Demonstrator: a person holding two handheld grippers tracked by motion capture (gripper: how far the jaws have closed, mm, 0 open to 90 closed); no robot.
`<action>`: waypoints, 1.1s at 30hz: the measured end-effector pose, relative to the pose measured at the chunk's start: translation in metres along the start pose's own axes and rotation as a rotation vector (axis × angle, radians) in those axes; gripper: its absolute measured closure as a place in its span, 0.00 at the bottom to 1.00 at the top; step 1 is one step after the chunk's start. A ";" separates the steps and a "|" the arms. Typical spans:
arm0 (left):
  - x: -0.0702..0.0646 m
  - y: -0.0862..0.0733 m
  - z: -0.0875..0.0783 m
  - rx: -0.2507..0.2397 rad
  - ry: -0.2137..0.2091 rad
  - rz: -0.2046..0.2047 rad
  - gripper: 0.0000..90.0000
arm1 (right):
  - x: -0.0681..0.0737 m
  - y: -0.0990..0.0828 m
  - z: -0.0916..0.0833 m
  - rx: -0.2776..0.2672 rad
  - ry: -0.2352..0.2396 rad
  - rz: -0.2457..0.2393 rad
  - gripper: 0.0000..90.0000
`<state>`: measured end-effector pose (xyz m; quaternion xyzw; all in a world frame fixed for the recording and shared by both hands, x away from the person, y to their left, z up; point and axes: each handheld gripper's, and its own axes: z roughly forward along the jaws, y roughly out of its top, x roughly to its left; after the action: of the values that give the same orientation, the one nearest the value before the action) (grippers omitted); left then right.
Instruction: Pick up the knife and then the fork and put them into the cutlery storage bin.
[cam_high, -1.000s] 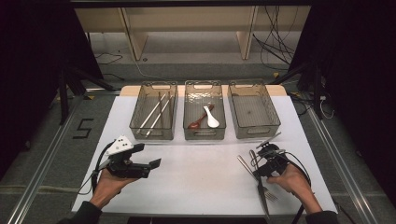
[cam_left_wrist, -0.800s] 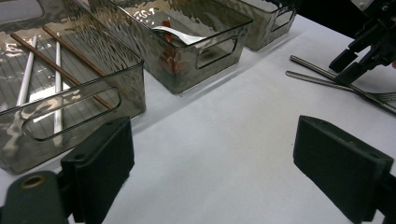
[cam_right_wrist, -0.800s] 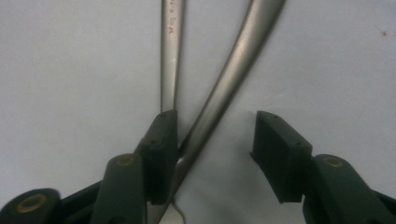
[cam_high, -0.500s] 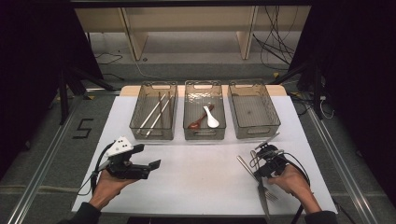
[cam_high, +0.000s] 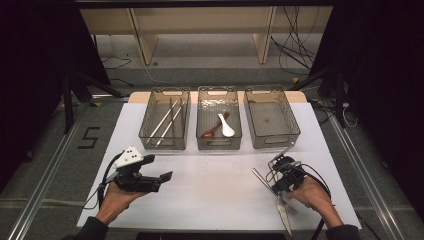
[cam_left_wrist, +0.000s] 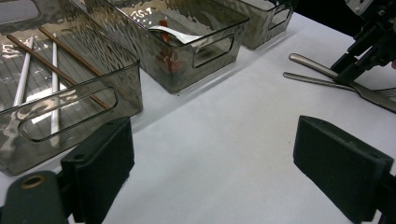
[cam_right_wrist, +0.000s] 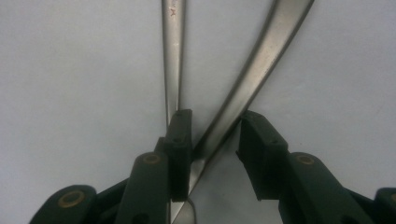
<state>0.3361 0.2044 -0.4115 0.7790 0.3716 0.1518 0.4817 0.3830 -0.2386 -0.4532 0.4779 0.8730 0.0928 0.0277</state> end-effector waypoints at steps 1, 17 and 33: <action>0.000 0.000 0.000 0.000 0.000 0.000 0.13 | 0.000 0.000 0.000 -0.002 -0.002 -0.001 0.73; 0.001 0.000 -0.001 -0.001 0.000 0.000 0.13 | 0.003 0.000 -0.001 -0.025 0.053 -0.002 0.91; 0.001 0.001 -0.001 -0.003 0.000 0.003 0.13 | 0.003 0.000 -0.014 -0.105 0.070 -0.018 0.93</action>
<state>0.3361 0.2054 -0.4105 0.7787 0.3702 0.1529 0.4828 0.3793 -0.2378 -0.4397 0.4646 0.8716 0.1549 0.0231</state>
